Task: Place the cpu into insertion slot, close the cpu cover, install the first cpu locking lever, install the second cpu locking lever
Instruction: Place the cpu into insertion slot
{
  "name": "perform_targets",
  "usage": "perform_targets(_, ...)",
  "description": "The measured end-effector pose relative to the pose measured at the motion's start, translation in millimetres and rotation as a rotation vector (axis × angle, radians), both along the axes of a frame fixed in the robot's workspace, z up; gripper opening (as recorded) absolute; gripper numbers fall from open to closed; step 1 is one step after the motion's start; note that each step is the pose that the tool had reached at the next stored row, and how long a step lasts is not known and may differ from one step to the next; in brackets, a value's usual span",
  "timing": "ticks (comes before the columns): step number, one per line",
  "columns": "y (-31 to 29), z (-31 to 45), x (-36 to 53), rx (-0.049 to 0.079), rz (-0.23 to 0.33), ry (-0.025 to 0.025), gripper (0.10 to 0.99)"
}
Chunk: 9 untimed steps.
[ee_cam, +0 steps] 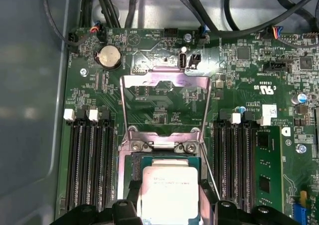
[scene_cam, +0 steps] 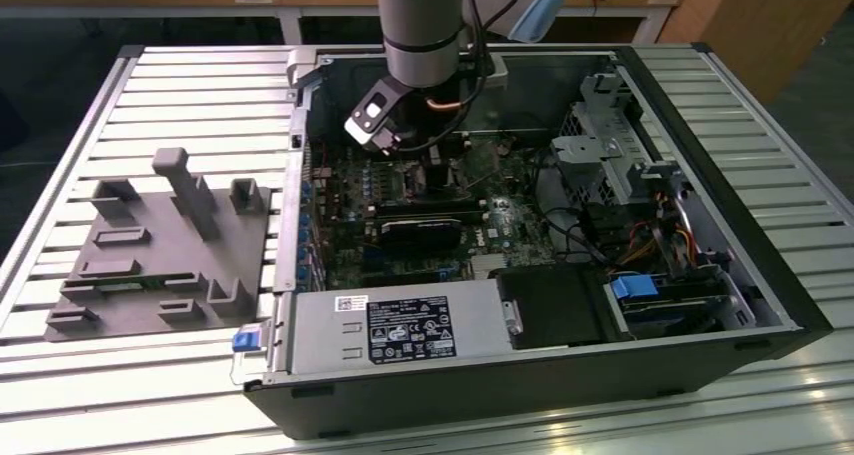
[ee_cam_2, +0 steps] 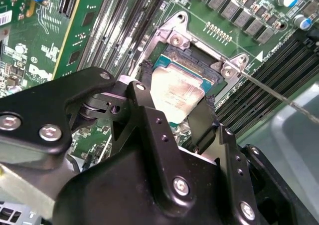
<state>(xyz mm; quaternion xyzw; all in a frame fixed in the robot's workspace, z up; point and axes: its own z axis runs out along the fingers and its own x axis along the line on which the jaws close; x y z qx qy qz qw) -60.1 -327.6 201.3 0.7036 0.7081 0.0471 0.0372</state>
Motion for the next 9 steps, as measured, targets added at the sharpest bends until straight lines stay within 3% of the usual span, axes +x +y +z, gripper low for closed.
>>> perform_targets(9,1.8,-5.2,-1.9,0.000,-0.001,0.0000,0.537)
